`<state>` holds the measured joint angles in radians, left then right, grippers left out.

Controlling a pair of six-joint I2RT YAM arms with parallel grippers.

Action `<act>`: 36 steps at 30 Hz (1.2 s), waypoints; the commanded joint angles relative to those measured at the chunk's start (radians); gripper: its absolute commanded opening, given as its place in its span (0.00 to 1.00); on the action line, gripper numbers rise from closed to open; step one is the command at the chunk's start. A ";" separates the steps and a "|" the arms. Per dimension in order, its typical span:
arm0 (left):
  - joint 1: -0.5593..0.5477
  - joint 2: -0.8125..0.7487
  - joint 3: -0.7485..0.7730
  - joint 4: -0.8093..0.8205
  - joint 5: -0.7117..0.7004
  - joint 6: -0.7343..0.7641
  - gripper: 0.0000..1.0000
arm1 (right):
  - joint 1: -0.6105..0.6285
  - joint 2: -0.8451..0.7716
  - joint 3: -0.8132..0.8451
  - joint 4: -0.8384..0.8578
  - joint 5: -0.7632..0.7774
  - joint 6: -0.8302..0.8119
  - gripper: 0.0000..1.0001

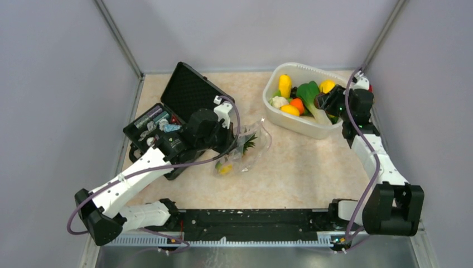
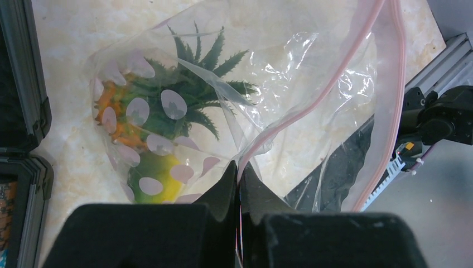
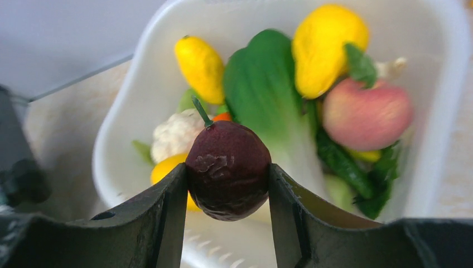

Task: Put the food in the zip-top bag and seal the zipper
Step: Pick up the fake fruit from the bin, then place the fake fruit in the zipper food storage bag.

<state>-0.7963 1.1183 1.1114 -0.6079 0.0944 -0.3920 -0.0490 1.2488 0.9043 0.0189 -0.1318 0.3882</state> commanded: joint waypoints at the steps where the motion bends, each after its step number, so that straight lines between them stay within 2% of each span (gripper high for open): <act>1: 0.002 0.034 0.073 0.050 -0.009 0.046 0.00 | -0.004 -0.159 -0.087 0.153 -0.218 0.168 0.00; 4: 0.003 0.054 0.102 0.049 -0.037 0.054 0.00 | 0.013 -0.261 -0.126 0.203 -0.279 0.213 0.00; 8: 0.002 0.064 0.082 0.099 -0.018 0.004 0.00 | 0.053 -0.364 -0.128 0.169 -0.404 0.244 0.00; 12: 0.002 0.034 0.017 0.212 -0.011 -0.035 0.00 | 0.196 -0.505 -0.181 0.138 -0.415 0.265 0.00; 15: 0.000 0.036 0.019 0.211 -0.027 -0.050 0.00 | 0.283 -0.606 -0.246 0.173 -0.422 0.301 0.00; 19: 0.000 0.043 0.057 0.169 -0.040 -0.053 0.00 | 0.327 -0.631 -0.240 0.221 -0.499 0.298 0.00; 22: -0.001 0.040 0.037 0.197 -0.050 -0.076 0.00 | 0.374 -0.617 -0.250 0.255 -0.546 0.282 0.00; 26: -0.013 0.051 0.039 0.218 -0.028 -0.091 0.00 | 0.495 -0.598 -0.234 0.189 -0.401 0.170 0.00; 30: -0.027 0.053 0.030 0.211 -0.036 -0.090 0.00 | 0.661 -0.561 -0.269 0.260 -0.255 0.095 0.00; 33: -0.031 0.048 0.023 0.221 -0.036 -0.096 0.00 | 0.777 -0.523 -0.227 0.210 -0.133 0.014 0.00; 36: -0.034 0.042 0.030 0.221 -0.045 -0.093 0.00 | 0.819 -0.456 -0.179 0.147 -0.055 -0.029 0.00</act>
<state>-0.8249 1.1805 1.1351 -0.4438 0.0631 -0.4770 0.7147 0.7341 0.6495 0.1913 -0.3531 0.4706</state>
